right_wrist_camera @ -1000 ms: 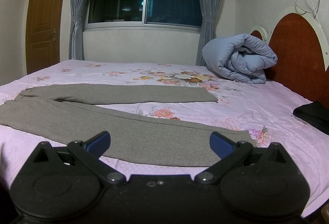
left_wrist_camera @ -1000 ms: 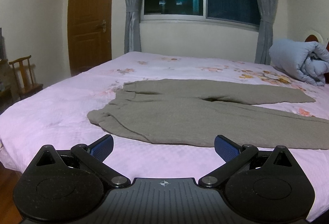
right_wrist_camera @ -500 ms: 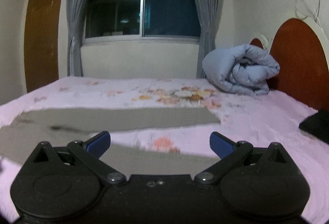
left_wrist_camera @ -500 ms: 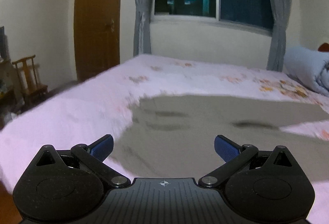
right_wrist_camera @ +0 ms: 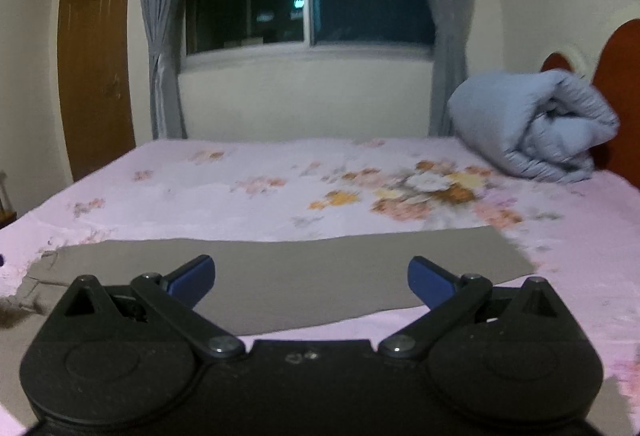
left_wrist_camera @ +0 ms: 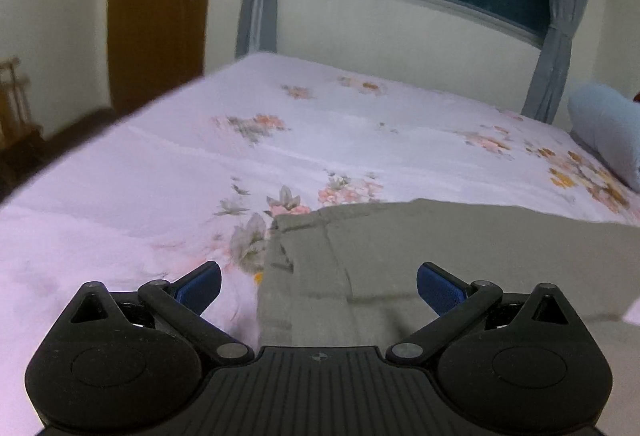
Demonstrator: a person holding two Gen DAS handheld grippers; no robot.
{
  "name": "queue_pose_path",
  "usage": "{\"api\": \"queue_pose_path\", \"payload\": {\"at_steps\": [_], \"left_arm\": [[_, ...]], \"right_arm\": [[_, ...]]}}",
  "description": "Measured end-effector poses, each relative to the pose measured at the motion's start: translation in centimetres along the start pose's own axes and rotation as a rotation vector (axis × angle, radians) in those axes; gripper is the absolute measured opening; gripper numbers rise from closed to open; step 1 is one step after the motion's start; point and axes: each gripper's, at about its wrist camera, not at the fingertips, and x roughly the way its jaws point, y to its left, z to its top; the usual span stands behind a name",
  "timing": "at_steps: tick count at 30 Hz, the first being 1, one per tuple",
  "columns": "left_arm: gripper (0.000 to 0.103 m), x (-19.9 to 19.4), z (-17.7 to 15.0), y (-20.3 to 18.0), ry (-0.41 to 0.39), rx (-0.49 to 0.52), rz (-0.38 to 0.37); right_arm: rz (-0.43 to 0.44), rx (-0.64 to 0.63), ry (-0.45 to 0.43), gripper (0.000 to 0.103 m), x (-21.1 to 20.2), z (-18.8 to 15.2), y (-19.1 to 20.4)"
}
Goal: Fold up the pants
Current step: 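Reach both tools to the sweatpants leg cuffs and close both grippers on them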
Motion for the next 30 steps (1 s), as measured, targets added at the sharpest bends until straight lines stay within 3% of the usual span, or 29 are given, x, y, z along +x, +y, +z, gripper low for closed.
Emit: {"api": "queue_pose_path", "payload": {"at_steps": [5, 7, 8, 16, 19, 23, 25, 27, 30], "left_arm": [[0.103, 8.6, 0.9, 2.3, 0.117, 0.005, -0.078], [0.084, 11.1, 0.9, 3.1, 0.164, -0.024, -0.116], [0.083, 12.0, 0.7, 3.5, 0.184, -0.045, -0.131], [0.083, 16.7, 1.3, 4.4, 0.241, -0.051, -0.241], [0.082, 17.1, 1.4, 6.3, 0.223, -0.153, -0.346], [0.082, 15.1, 2.1, 7.1, 0.108, -0.273, -0.479], [0.082, 15.9, 2.1, 7.0, 0.155, -0.288, -0.427], [0.077, 17.1, 1.6, 6.5, 0.218, -0.238, -0.361], [0.071, 17.5, 1.1, 5.7, 0.232, -0.198, -0.310]], "right_arm": [[0.049, 0.003, 0.036, 0.097, 3.8, -0.9, 2.8], [0.057, -0.007, 0.045, 0.097, 5.0, -1.2, 3.6], [0.057, -0.013, 0.050, 0.097, 5.5, -1.4, 3.9], [0.042, -0.013, 0.071, 0.097, 7.8, -2.7, 4.2], [0.043, -0.013, 0.079, 0.097, 7.9, -3.1, 4.0], [0.029, -0.016, 0.082, 0.097, 8.1, -3.3, 3.5], [0.025, -0.011, 0.083, 0.097, 8.3, -3.4, 3.3], [0.025, -0.006, 0.090, 0.097, 8.4, -3.5, 3.4], [0.038, -0.012, 0.090, 0.097, 8.2, -3.8, 3.7]]}}
